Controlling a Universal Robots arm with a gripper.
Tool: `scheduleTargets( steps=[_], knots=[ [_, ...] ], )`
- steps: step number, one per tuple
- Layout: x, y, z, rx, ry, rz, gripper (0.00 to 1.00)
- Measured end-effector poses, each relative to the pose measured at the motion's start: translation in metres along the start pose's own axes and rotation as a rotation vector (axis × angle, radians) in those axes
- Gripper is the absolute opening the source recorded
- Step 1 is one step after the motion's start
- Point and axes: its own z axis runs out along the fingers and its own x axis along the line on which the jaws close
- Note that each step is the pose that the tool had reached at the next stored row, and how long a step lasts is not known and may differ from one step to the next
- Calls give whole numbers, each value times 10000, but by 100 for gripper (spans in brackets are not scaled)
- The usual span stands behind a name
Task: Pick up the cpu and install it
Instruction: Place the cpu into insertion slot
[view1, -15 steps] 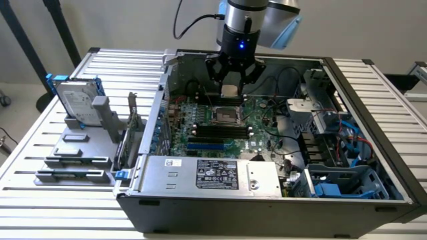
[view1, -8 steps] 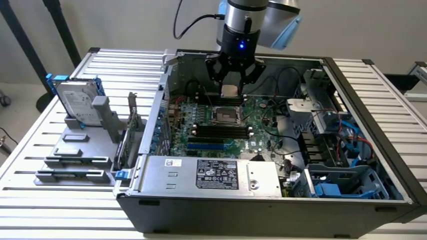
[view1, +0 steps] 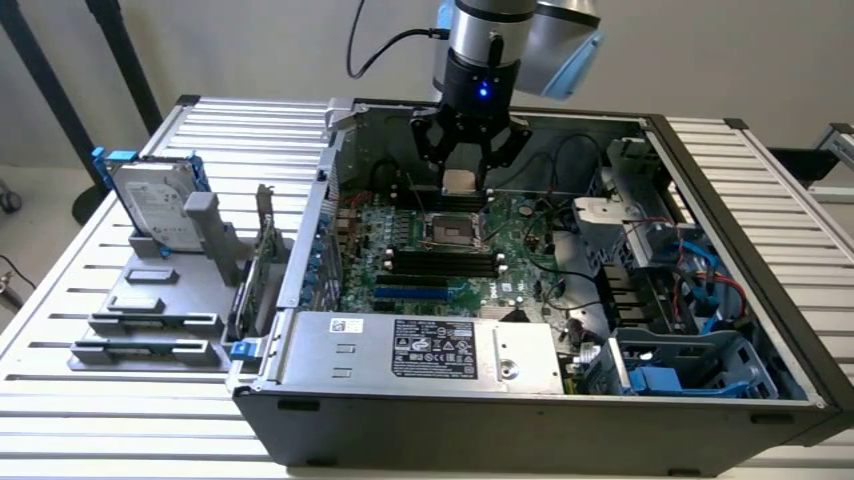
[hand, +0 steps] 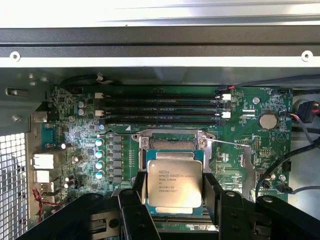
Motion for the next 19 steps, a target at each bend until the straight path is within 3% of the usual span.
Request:
scheduleTargets(
  steps=[3, 19],
  knots=[
    [4, 0, 12, -17, -12, 327, 55],
    [-1, -5, 146, -136, -108, 3207, 55]
  ],
)
